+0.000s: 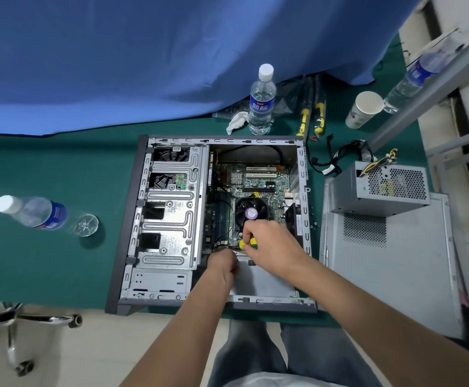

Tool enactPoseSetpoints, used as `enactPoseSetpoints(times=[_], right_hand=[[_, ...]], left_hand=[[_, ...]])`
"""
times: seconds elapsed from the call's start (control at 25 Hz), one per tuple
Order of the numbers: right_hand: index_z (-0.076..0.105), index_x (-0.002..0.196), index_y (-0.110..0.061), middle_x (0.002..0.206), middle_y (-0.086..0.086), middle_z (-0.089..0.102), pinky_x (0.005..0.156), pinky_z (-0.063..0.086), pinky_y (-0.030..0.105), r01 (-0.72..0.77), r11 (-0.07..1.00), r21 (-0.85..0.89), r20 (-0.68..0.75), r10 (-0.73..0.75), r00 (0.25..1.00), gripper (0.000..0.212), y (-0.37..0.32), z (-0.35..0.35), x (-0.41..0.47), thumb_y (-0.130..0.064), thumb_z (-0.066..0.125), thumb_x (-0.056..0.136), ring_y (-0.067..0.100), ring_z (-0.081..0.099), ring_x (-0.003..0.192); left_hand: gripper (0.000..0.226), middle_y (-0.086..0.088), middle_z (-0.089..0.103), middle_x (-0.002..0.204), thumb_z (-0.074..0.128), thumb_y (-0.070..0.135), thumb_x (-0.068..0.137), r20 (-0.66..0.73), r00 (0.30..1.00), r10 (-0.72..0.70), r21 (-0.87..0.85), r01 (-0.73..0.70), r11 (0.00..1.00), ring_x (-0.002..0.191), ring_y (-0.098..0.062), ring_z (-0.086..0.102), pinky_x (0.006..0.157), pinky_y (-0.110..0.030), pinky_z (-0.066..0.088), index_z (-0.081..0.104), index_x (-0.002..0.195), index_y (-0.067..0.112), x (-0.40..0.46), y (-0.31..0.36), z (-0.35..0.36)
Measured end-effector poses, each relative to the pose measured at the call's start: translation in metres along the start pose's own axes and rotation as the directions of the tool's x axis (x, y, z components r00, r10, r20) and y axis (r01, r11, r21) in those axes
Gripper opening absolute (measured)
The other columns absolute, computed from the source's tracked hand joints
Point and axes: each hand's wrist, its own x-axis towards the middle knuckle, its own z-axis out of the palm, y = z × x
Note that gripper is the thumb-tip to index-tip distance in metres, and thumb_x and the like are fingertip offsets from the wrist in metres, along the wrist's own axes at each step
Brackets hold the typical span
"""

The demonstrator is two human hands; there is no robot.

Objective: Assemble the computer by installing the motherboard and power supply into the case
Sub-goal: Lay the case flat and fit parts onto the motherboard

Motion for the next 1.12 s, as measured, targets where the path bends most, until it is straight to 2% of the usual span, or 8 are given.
enactPoseSetpoints(times=[0.16,0.36,0.48,0.68,0.8,0.92,1.0,1.12], right_hand=[[0.059,0.093,-0.021,0.105,-0.001,0.062,0.082,0.049,0.033,-0.011,1.0,0.015,-0.008,0.011,1.0,0.004,0.0,0.001,-0.004,-0.018,0.062,0.092,0.021,0.061,0.095],[0.054,0.094,-0.021,0.106,-0.003,0.04,0.064,0.05,0.034,-0.048,0.993,0.104,0.228,0.023,0.973,0.015,-0.013,-0.013,0.014,-0.016,0.063,0.083,0.02,0.058,0.077],[0.058,0.107,-0.02,0.105,-0.002,0.044,0.074,0.049,0.034,0.004,0.999,0.039,0.191,-0.012,0.982,0.022,-0.021,-0.015,0.024,-0.018,0.062,0.085,0.025,0.058,0.088],[0.057,0.113,-0.008,0.101,0.01,0.062,0.067,0.045,0.037,0.163,0.911,-0.378,0.074,-0.146,0.986,0.027,-0.035,-0.016,0.029,-0.031,0.054,0.099,0.031,0.062,0.089],[0.051,0.104,-0.01,0.081,0.006,0.055,0.058,0.036,0.035,0.149,0.863,-0.482,0.081,-0.126,0.989,0.034,-0.037,-0.022,0.028,-0.043,0.044,0.102,0.027,0.053,0.072],[0.044,0.101,-0.01,0.106,0.01,0.045,0.057,0.034,0.035,0.158,0.924,-0.348,0.208,-0.088,0.974,0.017,-0.039,-0.025,0.027,-0.027,0.045,0.101,0.027,0.054,0.073],[0.046,0.106,-0.009,0.112,0.008,0.038,0.052,0.031,0.033,0.196,0.943,-0.27,0.294,-0.113,0.949,0.012,-0.04,-0.029,0.027,-0.012,0.049,0.094,0.024,0.053,0.07],[0.052,0.109,-0.012,0.093,0.004,0.05,0.057,0.038,0.033,0.256,0.89,-0.378,0.207,-0.188,0.96,0.014,-0.044,-0.028,0.025,-0.022,0.05,0.099,0.025,0.057,0.075]], left_hand=[[0.027,-0.01,0.042,0.072,0.037,0.003,0.102,-0.025,0.999,-0.048,-0.066,0.047,0.997,0.065,-0.024,0.038,0.089,-0.03,0.05,0.046,0.077,0.006,0.005,0.0,0.003],[0.014,-0.014,0.052,0.084,0.037,-0.005,0.099,0.012,0.998,-0.055,-0.104,0.056,0.993,0.083,-0.024,0.052,0.076,-0.033,0.048,0.05,0.096,-0.001,0.003,0.001,0.004],[0.016,-0.008,0.047,0.075,0.04,-0.004,0.097,0.013,1.0,-0.008,0.024,0.008,1.0,0.064,-0.018,0.045,0.063,-0.028,0.043,0.052,0.088,0.004,-0.004,0.002,0.001],[0.021,-0.012,0.066,0.11,0.053,0.0,0.095,0.055,0.988,0.145,0.281,-0.155,0.947,0.1,-0.024,0.058,0.091,-0.029,0.045,0.062,0.115,0.001,-0.032,0.005,-0.006],[0.038,-0.009,0.066,0.123,0.047,-0.001,0.092,0.198,0.912,0.359,0.689,-0.39,0.611,0.112,-0.024,0.06,0.095,-0.029,0.047,0.064,0.124,0.007,-0.066,0.015,-0.017],[0.031,-0.001,0.074,0.102,0.05,0.001,0.088,0.309,0.784,0.538,0.793,-0.524,0.309,0.086,-0.015,0.067,0.077,-0.026,0.053,0.071,0.097,0.023,-0.096,0.023,-0.042],[0.024,0.004,0.073,0.089,0.054,0.006,0.088,0.238,0.627,0.742,0.845,-0.51,0.159,0.073,-0.011,0.063,0.066,-0.024,0.051,0.068,0.087,0.025,-0.106,0.031,-0.067],[0.029,-0.009,0.065,0.11,0.06,0.006,0.087,0.24,0.335,0.911,0.862,-0.505,-0.041,0.1,-0.024,0.058,0.087,-0.036,0.05,0.064,0.115,0.01,-0.095,0.038,-0.101]])
